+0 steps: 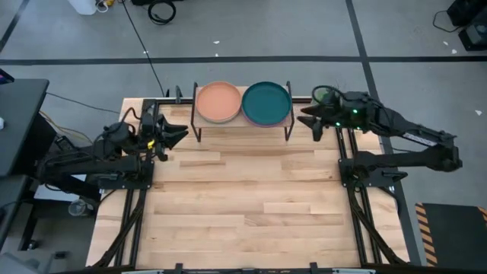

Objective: Place and stack plates onto a shelf
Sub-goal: Return to Home Position

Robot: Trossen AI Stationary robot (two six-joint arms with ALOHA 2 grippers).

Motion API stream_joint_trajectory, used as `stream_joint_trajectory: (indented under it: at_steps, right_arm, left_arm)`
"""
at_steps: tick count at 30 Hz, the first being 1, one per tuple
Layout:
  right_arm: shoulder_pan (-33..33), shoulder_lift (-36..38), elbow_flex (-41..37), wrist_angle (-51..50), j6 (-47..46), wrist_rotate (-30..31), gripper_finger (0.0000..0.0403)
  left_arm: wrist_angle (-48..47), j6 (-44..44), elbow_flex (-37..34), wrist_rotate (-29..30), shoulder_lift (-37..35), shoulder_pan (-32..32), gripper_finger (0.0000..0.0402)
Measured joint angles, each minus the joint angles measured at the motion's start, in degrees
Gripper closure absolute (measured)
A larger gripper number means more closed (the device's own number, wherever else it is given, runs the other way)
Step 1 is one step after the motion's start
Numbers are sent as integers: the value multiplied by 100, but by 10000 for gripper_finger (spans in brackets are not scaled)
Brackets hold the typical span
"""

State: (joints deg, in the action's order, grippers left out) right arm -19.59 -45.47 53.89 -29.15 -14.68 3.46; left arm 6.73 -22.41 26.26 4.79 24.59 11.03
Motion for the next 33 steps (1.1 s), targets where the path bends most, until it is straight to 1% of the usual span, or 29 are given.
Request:
stream_joint_trajectory:
  at_steps: [4,7,12,16,21,25,28,33]
  right_arm:
    - [-123,633,-477,80,-415,13,209]
    - [-206,1073,-945,360,-799,11,209]
    - [-241,1666,-1868,1125,-1541,7,209]
    - [-241,1942,-2603,1827,-2159,-204,209]
    - [-195,2118,-3367,2547,-2601,-317,209]
    - [-191,2347,-3787,2642,-2775,-315,215]
    - [-191,2743,-4029,2663,-2889,-350,227]
    - [-189,3502,-4456,2568,-3024,-420,246]
  left_arm:
    - [178,-325,-583,142,-428,4,281]
    - [321,-509,-977,299,-819,4,281]
    - [376,-820,-1541,483,-1507,4,281]
    - [377,-1035,-1889,568,-1972,4,281]
    - [362,-1362,-2169,696,-2311,1,281]
    - [13,-1543,-2221,854,-2421,-2,281]
    - [-246,-1733,-2221,996,-2438,-2,281]
    - [-356,-1791,-2221,1263,-2436,-2,281]
